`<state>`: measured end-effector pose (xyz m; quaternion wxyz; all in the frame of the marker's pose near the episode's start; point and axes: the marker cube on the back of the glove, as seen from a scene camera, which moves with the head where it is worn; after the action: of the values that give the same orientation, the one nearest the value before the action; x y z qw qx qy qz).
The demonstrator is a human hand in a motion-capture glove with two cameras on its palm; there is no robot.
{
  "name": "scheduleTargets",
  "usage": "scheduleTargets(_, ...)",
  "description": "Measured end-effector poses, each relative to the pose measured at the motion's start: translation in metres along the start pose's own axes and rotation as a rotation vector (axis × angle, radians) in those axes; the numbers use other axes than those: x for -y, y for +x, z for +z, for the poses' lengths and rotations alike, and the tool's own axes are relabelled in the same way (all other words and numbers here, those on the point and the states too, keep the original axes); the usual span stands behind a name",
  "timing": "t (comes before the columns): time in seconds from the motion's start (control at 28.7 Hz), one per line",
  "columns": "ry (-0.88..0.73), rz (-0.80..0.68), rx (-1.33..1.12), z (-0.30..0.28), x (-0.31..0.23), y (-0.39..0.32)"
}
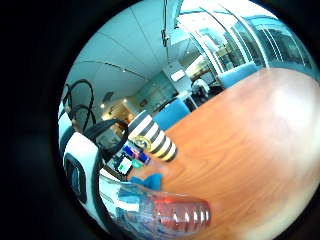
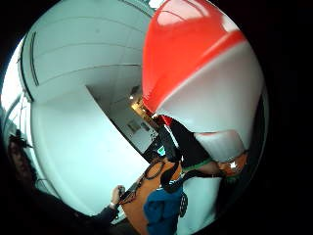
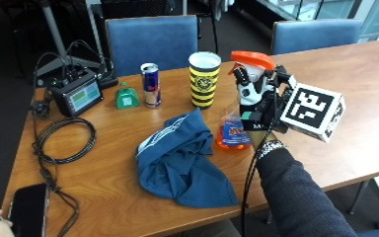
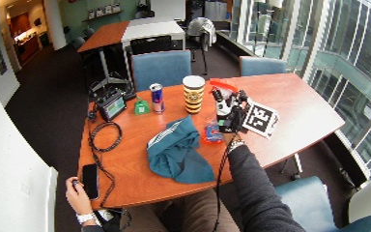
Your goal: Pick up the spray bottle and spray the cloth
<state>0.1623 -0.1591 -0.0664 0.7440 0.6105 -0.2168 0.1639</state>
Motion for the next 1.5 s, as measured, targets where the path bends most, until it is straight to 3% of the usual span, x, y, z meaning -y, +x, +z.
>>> scheduleTargets(0.31,-0.021,0.018,-0.012,-0.009,-0.002,0.021)
scheduleTargets(0.63,-0.189,0.070,0.017,-0.050,-0.009,0.037)
scheduleTargets(0.8,-0.276,-0.108,-0.033,-0.057,0.020,-0.001)
scheduleTargets(1.12,-0.512,-0.647,-0.297,-0.041,0.041,-0.074)
scheduleTargets(1.5,-0.800,-0.938,-0.552,0.001,0.026,-0.114)
